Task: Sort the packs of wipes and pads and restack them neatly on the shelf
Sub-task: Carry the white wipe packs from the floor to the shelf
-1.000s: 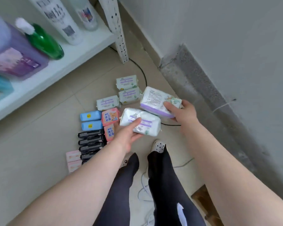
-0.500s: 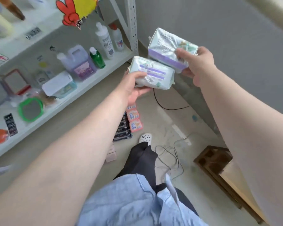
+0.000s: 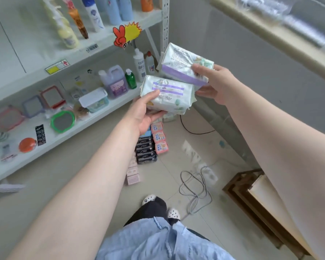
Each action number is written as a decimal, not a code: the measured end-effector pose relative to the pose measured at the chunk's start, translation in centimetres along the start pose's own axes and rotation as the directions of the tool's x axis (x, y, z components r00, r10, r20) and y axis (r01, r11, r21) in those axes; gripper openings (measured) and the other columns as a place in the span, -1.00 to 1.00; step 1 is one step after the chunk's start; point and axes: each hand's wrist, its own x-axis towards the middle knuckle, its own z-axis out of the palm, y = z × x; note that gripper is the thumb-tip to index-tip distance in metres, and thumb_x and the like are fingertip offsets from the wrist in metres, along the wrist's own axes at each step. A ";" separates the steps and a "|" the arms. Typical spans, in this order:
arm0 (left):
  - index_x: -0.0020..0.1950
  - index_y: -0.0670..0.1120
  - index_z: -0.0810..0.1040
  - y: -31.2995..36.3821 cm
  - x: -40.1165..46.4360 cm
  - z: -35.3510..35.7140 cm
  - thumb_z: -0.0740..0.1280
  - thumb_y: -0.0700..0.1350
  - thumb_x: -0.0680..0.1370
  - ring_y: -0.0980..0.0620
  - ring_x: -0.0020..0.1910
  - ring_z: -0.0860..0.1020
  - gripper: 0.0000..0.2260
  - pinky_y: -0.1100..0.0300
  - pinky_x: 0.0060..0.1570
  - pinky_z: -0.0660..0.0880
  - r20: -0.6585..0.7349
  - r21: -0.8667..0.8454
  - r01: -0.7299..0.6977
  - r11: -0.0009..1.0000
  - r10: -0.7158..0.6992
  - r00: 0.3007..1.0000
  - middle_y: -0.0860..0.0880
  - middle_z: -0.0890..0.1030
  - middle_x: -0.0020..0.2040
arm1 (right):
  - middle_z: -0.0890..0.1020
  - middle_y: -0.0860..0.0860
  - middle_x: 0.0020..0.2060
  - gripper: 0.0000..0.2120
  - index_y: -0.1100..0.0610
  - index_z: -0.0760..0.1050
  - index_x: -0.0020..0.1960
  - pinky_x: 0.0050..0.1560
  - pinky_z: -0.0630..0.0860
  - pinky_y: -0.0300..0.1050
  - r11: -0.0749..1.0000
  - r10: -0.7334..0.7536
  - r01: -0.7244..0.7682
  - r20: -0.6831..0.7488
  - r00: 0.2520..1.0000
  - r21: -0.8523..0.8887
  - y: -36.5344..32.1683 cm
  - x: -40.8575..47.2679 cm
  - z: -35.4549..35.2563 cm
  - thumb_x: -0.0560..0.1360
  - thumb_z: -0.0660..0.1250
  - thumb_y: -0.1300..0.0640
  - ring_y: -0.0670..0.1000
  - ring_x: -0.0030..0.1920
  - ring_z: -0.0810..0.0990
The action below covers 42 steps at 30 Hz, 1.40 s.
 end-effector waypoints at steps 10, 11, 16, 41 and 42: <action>0.36 -0.18 0.39 4.7 -8.3 -10.8 0.49 -0.16 0.42 -0.12 0.05 0.65 -0.45 -0.07 -0.10 0.63 -0.137 -0.048 -0.145 0.988 0.137 0.981 -0.18 0.62 0.16 | 0.71 0.05 -0.05 -0.56 0.02 0.55 0.15 -0.01 0.65 0.04 0.993 -0.013 0.036 0.203 0.979 -0.109 -3.6 -5.5 12.9 0.37 0.50 -0.16 0.10 -0.11 0.72; 0.38 -0.18 0.37 5.6 -9.5 -12.8 0.52 -0.16 0.40 -0.13 0.06 0.65 -0.40 -0.08 -0.10 0.63 -0.166 -0.053 -0.165 0.985 0.154 0.974 -0.18 0.61 0.18 | 0.71 0.07 -0.04 -0.55 0.03 0.55 0.15 -0.01 0.65 0.05 0.992 -0.012 0.040 0.228 0.974 -0.120 -3.9 -6.4 15.3 0.36 0.50 -0.17 0.11 -0.09 0.72; 0.34 -0.18 0.44 9.9 -15.5 -24.5 0.51 -0.14 0.41 -0.11 0.09 0.64 -0.46 -0.07 -0.06 0.62 -0.251 -0.048 -0.228 0.972 0.210 0.945 -0.17 0.64 0.14 | 0.70 0.11 -0.08 -0.58 0.11 0.57 0.03 -0.20 0.66 -0.08 0.987 0.010 0.039 0.309 0.951 -0.153 -5.5 -10.7 28.9 0.36 0.50 -0.18 0.07 -0.19 0.72; 0.26 -0.14 0.51 26.8 -26.5 -57.8 0.48 -0.07 0.45 -0.17 0.13 0.61 -0.57 -0.05 0.05 0.60 -0.532 -0.160 -0.458 0.875 0.314 0.786 -0.20 0.59 0.21 | 0.66 0.09 -0.07 -0.62 0.05 0.54 0.05 -0.18 0.67 -0.06 0.904 0.114 0.200 0.664 0.739 -0.378 -13.1 -15.0 72.1 0.42 0.43 -0.21 0.08 -0.13 0.72; 0.20 -0.13 0.54 27.6 -26.1 -58.3 0.48 -0.06 0.45 -0.19 0.15 0.59 -0.64 -0.04 0.03 0.61 -0.551 -0.174 -0.448 0.877 0.290 0.782 -0.21 0.58 0.21 | 0.66 0.07 -0.04 -0.63 0.04 0.54 0.07 -0.14 0.67 -0.04 0.911 0.106 0.197 0.666 0.738 -0.363 -13.1 -14.4 73.2 0.43 0.43 -0.20 0.08 -0.10 0.72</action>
